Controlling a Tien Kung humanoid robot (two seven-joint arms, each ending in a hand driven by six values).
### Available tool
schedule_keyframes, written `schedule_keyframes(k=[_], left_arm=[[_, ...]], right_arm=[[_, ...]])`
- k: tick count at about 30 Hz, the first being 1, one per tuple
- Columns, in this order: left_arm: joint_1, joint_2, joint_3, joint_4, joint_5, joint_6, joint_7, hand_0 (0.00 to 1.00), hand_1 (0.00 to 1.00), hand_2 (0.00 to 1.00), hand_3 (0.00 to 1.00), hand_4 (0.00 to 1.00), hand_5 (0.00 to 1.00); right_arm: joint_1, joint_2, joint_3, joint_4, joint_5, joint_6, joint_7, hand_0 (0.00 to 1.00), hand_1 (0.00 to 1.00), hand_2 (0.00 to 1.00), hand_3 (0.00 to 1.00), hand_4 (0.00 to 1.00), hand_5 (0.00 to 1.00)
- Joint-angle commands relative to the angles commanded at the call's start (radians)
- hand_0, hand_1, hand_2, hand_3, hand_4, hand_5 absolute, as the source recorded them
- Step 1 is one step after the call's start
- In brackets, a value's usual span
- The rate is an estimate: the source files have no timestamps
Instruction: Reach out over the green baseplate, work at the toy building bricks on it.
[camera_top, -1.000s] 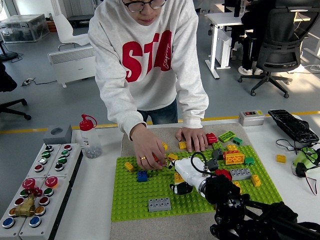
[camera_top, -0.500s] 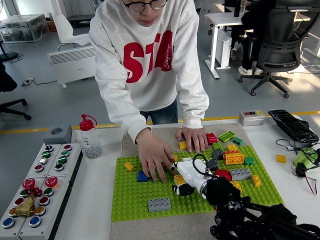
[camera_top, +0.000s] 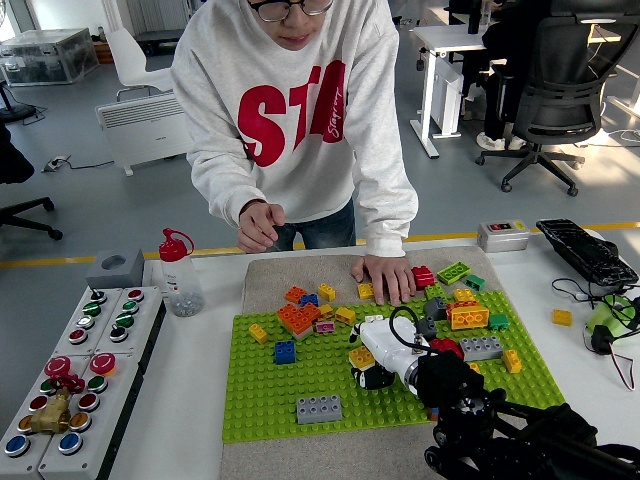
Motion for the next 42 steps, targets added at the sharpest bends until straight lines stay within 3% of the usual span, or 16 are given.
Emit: schedule_keyframes(k=[17,18,23,24,29,30,35,36,42], left_arm=[[0.0,0.0,0.0,0.0,-0.001,0.0,0.0,0.678,0.689,0.66,0.619,0.361,0.998],[0.0,0.0,0.0,0.0,-0.001,0.0,0.0,0.677,0.689,0.66,0.619,0.361,0.998],[-0.001,0.001,0.0,0.0,-0.001,0.0,-0.001,0.677,0.689,0.66,0.619,0.361,0.998],[-0.001,0.001,0.0,0.0,-0.001,0.0,-0.001,0.677,0.689,0.66,0.618,0.361,0.998],[0.0,0.0,0.0,0.0,0.0,0.0,0.0,0.677,0.689,0.66,0.618,0.361,0.998],[0.0,0.0,0.0,0.0,0.0,0.0,0.0,0.679,0.689,0.66,0.618,0.36,0.998],[0.002,0.0,0.0,0.0,0.002,-0.001,0.002,0.679,0.689,0.66,0.618,0.36,0.998],[0.002,0.0,0.0,0.0,0.002,-0.001,0.002,0.679,0.689,0.661,0.619,0.36,0.998],[0.004,-0.001,0.0,0.0,0.003,-0.001,0.003,0.678,0.689,0.663,0.619,0.36,0.998]], right_arm=[[-0.009,-0.021,0.004,0.013,-0.006,0.015,-0.001,0.786,0.719,0.684,0.734,0.626,0.293],[-0.009,-0.021,0.003,0.013,-0.006,0.013,0.0,0.74,0.69,0.666,0.726,0.617,0.289],[-0.008,-0.022,-0.002,0.013,-0.008,-0.001,0.004,0.74,0.69,0.666,0.726,0.617,0.289],[-0.008,-0.022,-0.003,0.013,-0.009,-0.003,0.004,0.671,0.627,0.61,0.708,0.611,0.288],[-0.009,-0.022,-0.007,0.015,-0.013,-0.014,0.008,0.671,0.627,0.61,0.708,0.611,0.288],[-0.009,-0.022,-0.007,0.015,-0.014,-0.017,0.01,0.632,0.568,0.57,0.679,0.596,0.281],[-0.011,-0.022,-0.011,0.013,-0.016,-0.027,0.015,0.632,0.568,0.57,0.679,0.596,0.281],[-0.011,-0.022,-0.011,0.012,-0.016,-0.028,0.016,0.581,0.512,0.53,0.645,0.57,0.262],[-0.013,-0.022,-0.015,0.009,-0.019,-0.034,0.019,0.566,0.51,0.527,0.627,0.559,0.254]])
